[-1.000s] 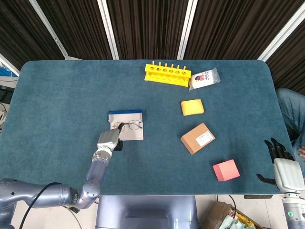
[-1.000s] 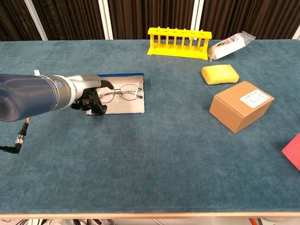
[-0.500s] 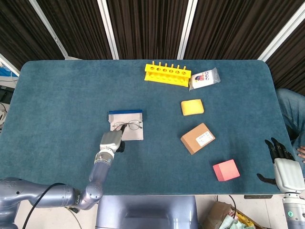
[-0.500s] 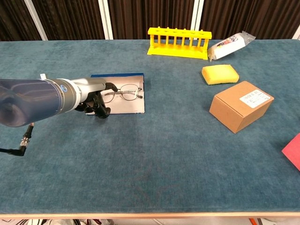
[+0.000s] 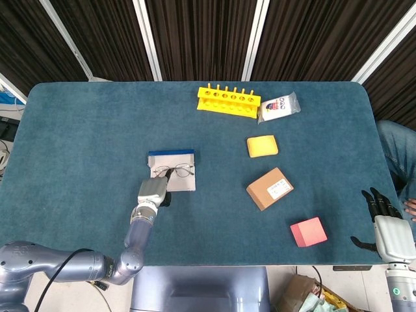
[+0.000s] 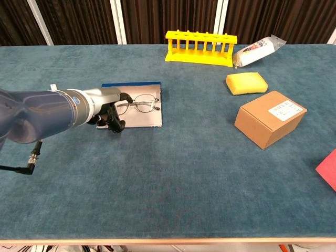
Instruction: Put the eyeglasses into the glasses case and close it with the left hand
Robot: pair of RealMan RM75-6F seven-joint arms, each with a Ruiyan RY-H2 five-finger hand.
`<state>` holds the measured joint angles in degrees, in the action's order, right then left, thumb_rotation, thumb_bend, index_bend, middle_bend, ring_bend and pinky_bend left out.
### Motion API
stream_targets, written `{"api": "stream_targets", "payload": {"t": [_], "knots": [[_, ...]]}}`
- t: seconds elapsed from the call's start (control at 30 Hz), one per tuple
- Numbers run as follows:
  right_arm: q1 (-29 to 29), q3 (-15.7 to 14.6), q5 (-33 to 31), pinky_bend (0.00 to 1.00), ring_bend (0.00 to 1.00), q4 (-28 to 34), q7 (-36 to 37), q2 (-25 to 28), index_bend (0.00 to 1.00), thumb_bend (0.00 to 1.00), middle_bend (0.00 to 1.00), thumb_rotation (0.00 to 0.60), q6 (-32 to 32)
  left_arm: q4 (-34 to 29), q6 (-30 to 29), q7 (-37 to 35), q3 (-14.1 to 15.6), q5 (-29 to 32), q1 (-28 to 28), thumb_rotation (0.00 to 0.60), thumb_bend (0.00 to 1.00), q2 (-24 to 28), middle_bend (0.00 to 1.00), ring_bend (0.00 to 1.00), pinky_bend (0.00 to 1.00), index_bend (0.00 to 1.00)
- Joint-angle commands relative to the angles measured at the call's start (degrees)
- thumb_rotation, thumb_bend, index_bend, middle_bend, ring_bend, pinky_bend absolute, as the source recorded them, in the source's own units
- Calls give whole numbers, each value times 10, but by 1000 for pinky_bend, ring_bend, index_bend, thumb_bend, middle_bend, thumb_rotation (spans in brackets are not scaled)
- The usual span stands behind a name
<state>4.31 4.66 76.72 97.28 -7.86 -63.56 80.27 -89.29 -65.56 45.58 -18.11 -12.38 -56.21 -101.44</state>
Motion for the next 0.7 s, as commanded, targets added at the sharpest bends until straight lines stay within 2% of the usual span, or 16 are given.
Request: {"api": "stream_targets", "payload": {"t": [0.03,0.7], "knots": [[0,0,-1,227,99,0,0,0,72,154,20,600,0,2,-2,0,1,-3,0,600,573,-1,818,825,923,0],[0,1,-6,227,99,2,-2,0,73,156,20,600,-2,50,-5,11,-9,-1,-12,600,573,-19,818,827,923,0]]}}
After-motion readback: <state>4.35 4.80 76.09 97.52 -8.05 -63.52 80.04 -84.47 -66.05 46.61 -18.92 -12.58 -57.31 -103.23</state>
